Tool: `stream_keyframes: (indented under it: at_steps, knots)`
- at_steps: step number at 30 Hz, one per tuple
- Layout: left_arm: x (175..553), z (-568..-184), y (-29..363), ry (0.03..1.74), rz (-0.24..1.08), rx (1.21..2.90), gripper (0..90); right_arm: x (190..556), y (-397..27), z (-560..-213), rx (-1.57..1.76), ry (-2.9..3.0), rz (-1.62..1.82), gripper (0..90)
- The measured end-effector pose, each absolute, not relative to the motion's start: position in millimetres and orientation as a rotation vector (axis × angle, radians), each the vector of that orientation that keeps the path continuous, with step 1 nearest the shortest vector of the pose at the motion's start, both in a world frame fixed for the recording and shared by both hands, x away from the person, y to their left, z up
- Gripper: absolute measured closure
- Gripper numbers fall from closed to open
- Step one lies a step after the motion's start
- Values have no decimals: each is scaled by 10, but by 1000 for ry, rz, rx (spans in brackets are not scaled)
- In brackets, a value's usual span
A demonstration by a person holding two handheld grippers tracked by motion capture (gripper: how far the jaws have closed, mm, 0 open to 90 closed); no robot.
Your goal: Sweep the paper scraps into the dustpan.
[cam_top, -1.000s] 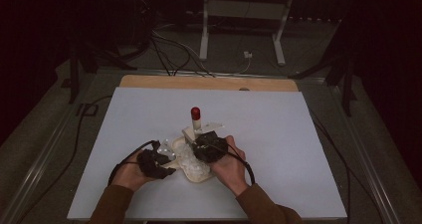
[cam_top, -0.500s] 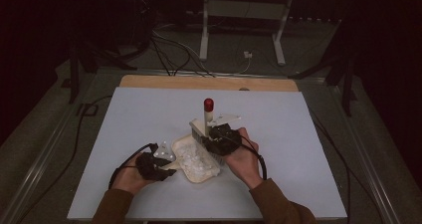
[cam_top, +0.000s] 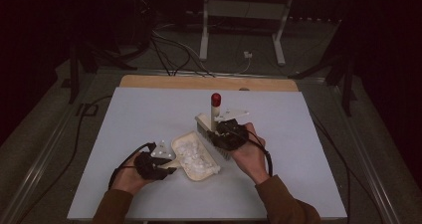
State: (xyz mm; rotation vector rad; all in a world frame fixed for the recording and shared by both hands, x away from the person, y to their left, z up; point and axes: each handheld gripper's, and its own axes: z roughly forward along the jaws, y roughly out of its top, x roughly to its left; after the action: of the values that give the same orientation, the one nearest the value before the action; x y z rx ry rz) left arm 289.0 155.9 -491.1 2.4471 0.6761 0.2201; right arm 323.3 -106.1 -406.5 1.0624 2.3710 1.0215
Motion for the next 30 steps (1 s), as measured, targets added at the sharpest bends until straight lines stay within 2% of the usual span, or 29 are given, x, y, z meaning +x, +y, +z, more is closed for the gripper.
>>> stream_keyframes:
  at_steps: [30]
  knots:
    - [2820, -4782, 1722, 772, 304, 2320, 664, 3407, -1426, -4158, 1032, 2334, 1034, 674]
